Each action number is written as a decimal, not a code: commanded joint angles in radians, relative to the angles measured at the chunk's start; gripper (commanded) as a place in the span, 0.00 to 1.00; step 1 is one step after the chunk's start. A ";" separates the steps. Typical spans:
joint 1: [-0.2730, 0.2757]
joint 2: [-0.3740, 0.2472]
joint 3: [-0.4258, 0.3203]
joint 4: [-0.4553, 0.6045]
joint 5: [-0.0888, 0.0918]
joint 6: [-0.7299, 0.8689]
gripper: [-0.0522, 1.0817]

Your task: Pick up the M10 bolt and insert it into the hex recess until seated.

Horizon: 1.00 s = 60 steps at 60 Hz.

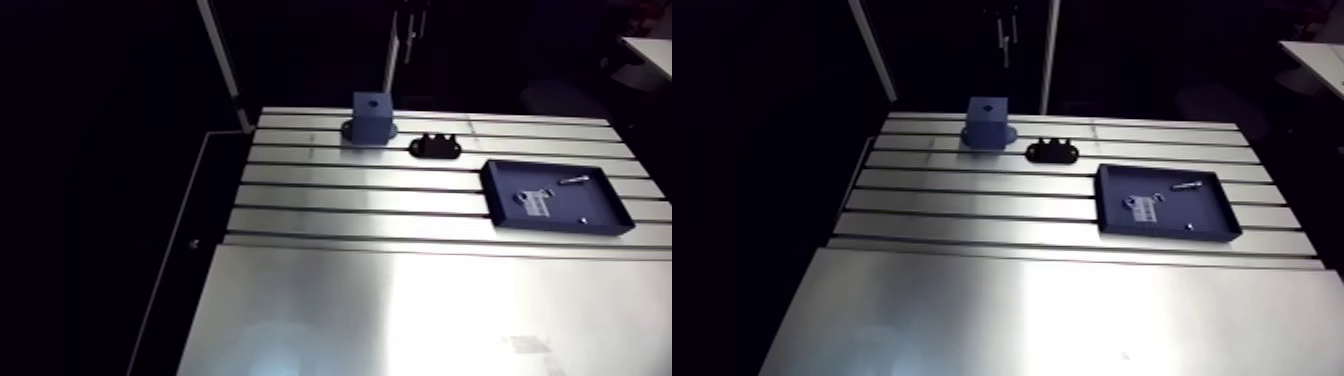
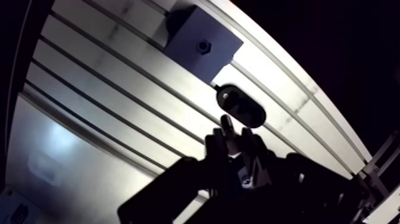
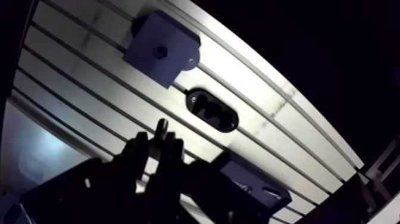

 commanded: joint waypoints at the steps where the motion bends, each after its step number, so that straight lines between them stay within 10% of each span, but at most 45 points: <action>1: 0.028 0.028 -0.005 -0.045 -0.004 0.006 0.72; 60: 0.053 0.113 -0.013 -0.132 -0.001 0.017 0.72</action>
